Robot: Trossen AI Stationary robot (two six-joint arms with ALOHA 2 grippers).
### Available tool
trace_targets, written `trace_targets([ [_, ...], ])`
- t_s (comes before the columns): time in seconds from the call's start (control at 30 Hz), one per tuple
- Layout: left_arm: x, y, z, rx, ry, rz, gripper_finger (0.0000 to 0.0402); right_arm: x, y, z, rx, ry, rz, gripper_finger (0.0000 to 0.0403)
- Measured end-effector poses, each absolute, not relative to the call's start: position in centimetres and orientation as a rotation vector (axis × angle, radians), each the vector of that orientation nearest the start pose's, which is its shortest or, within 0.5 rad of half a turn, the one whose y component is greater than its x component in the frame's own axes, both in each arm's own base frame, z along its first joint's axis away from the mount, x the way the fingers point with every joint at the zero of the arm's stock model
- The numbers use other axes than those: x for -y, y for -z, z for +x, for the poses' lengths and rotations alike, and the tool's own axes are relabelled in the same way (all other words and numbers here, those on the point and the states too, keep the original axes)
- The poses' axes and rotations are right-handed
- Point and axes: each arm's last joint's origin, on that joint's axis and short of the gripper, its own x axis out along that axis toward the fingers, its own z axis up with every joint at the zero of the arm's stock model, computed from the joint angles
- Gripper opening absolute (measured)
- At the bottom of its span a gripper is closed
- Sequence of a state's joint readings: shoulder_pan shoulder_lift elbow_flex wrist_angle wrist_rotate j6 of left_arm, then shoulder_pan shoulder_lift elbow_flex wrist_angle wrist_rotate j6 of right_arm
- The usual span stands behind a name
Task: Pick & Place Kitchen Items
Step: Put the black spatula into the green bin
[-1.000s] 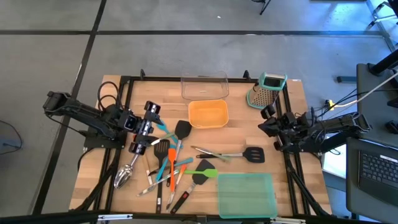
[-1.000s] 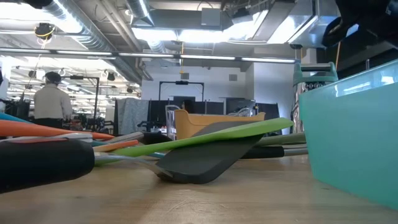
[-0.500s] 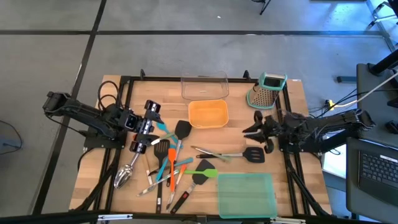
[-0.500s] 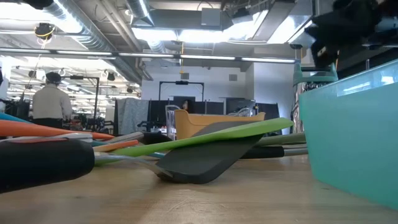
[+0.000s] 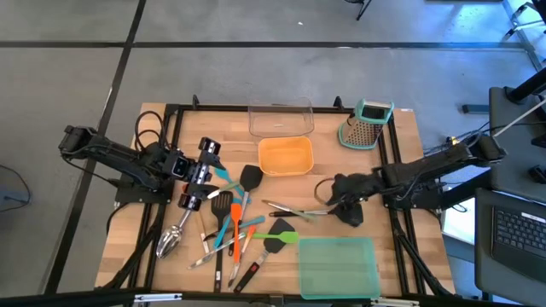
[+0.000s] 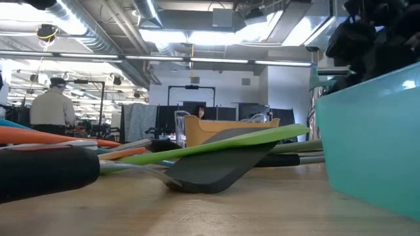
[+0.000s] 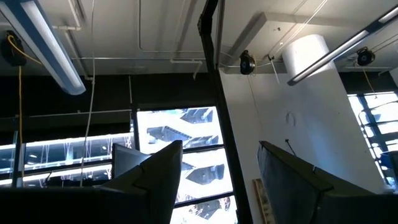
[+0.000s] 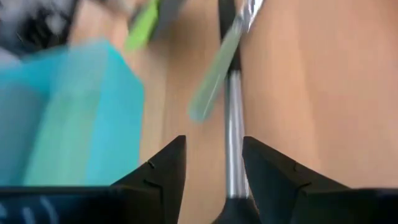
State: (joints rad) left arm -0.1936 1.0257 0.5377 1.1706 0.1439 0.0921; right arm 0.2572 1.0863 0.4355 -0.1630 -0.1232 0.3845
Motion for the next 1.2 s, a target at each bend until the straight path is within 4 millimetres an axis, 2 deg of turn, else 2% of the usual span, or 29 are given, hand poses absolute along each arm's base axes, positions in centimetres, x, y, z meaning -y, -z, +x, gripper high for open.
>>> trace_targets([
  [0.13,4.3,-32.8,19.8,0.699,0.289,0.069,0.0203,-6.6,-15.9,20.0,-1.047,-0.173,0.224,0.0156],
  [0.27,4.3,-32.8,19.8,0.699,0.289,0.069,0.0203,-7.4,-15.4,21.3,-1.133,-0.134,0.138,0.0156],
  [0.47,4.3,-32.8,19.8,0.698,0.288,0.069,0.0203,-7.6,-13.9,21.8,-1.257,-0.074,0.070,0.0156],
  [0.8,4.3,-32.8,19.8,0.695,0.287,0.069,0.0203,-7.5,-13.0,22.3,-1.272,-0.033,0.049,0.0153],
  [0.9,4.3,-32.8,19.8,0.695,0.287,0.069,0.0203,-7.5,-13.0,22.4,-1.257,-0.023,0.055,0.0135],
  [1.07,4.3,-32.8,19.8,0.695,0.287,0.069,0.0203,-7.4,-13.1,22.5,-1.239,0.014,0.056,0.0076],
  [1.2,4.3,-32.8,19.8,0.695,0.287,0.069,0.0203,-7.4,-13.2,22.6,-1.237,0.013,0.057,0.0074],
])
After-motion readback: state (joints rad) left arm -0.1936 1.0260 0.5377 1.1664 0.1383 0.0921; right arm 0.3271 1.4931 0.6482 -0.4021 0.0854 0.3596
